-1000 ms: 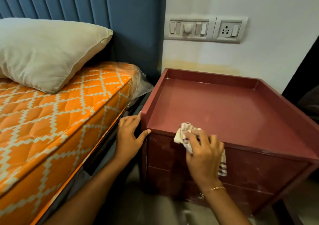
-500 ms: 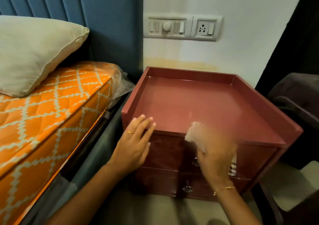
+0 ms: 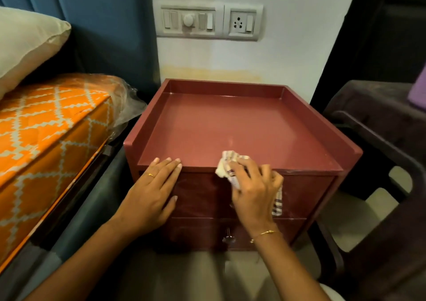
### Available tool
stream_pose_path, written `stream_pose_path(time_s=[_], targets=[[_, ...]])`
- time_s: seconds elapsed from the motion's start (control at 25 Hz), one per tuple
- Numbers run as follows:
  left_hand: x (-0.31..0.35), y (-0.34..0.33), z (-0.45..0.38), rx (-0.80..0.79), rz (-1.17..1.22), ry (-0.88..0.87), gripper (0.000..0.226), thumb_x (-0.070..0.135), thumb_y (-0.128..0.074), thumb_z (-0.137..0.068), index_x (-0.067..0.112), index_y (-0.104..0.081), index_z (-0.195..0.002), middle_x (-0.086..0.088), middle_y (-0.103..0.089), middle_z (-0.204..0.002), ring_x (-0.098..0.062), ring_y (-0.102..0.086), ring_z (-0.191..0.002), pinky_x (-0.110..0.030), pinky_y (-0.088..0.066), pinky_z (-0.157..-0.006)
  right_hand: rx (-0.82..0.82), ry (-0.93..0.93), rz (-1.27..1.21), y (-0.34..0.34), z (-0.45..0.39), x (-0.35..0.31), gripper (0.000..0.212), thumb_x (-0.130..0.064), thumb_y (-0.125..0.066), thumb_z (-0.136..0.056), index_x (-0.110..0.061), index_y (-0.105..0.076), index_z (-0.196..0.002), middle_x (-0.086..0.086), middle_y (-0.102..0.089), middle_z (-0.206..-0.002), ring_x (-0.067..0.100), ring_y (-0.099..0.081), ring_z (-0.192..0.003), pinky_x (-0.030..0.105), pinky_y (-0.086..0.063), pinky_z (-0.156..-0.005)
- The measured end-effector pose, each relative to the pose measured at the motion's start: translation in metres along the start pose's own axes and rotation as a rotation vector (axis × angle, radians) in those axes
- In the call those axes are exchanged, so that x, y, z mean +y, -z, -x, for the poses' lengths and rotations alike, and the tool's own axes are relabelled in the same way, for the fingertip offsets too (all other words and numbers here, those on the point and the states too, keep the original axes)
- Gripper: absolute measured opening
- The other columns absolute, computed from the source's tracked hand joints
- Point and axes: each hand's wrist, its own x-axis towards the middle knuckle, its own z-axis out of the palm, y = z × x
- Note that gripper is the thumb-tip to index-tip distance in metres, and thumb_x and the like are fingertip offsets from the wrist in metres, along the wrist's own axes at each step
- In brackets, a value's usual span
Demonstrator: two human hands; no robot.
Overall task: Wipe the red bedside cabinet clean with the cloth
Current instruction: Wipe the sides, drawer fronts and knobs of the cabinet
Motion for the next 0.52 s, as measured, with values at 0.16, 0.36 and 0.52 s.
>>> stream_pose_path(time_s=[0.16, 0.36, 0.52], targets=[[0.009, 0.004, 0.000, -0.062, 0.010, 0.026, 0.067, 0.040, -0.041, -0.081, -0.004, -0.046, -0.130, -0.021, -0.051, -0.134, -0.028, -0.034, -0.128, -0.032, -0.005, -0.116, -0.003, -0.145, -0.015, 0.004, 0.000, -0.001, 0.030, -0.016, -0.073, -0.069, -0.022, -0.071, -0.098, -0.003, -0.069, -0.099, 0.018, -0.040, -0.083, 0.026, -0.015, -0.071], [0.021, 0.009, -0.006, -0.100, 0.003, 0.001, 0.068, 0.047, -0.016, -0.095, -0.003, -0.047, -0.129, -0.019, -0.053, -0.132, -0.027, -0.035, -0.128, -0.031, -0.001, -0.118, -0.003, 0.062, -0.087, -0.010, -0.006, -0.040, 0.018, -0.020, -0.060, -0.080, -0.027, -0.070, -0.093, -0.009, -0.070, -0.096, 0.017, -0.045, -0.081, 0.034, -0.027, -0.075], [0.036, 0.010, -0.027, 0.029, 0.059, -0.067, 0.059, 0.038, -0.022, -0.096, -0.005, -0.051, -0.126, -0.019, -0.060, -0.123, -0.026, -0.044, -0.119, -0.034, -0.008, -0.118, 0.079, -0.030, 0.062, 0.015, 0.005, 0.067, 0.026, -0.013, -0.060, -0.075, -0.024, -0.071, -0.096, -0.004, -0.072, -0.101, 0.017, -0.040, -0.083, 0.031, -0.023, -0.072]])
